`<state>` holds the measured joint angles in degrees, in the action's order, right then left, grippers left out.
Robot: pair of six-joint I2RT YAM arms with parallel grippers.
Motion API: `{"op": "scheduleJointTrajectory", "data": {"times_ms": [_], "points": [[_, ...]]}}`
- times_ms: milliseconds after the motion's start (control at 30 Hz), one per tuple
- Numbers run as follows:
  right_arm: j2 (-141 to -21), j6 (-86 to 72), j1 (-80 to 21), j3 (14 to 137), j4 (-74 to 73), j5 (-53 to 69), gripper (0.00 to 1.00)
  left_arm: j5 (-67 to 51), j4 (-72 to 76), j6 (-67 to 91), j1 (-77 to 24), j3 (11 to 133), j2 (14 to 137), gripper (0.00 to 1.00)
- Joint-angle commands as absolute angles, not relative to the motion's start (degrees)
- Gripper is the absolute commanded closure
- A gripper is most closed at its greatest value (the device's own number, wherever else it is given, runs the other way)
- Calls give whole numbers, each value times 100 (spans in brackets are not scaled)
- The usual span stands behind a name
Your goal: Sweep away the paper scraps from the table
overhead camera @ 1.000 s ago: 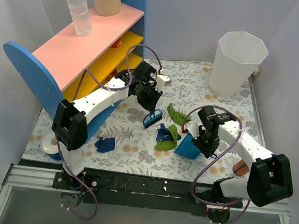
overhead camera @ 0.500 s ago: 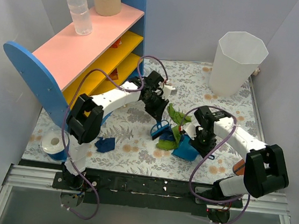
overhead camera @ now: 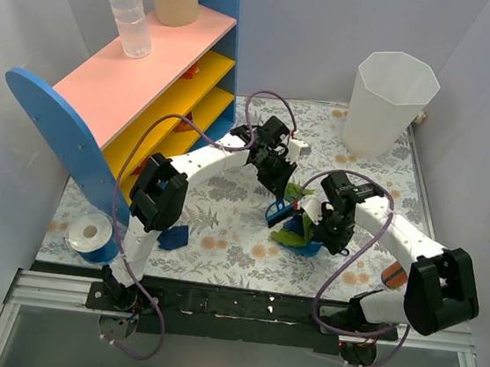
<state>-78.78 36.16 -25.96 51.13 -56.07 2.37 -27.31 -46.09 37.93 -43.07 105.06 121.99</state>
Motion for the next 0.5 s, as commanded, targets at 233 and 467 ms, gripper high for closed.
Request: {"op": "scheduleJointTrajectory", "data": {"times_ms": [233,467], "points": [[-6627,3595,-2487,4544,-4422,660,99,-1996,-4588,3542,-4096,11285,11488,100],[-6636,3551,-2251,4535,-4403,406,99,-968,-4149,3147,-4069,11443,11311,100]]}}
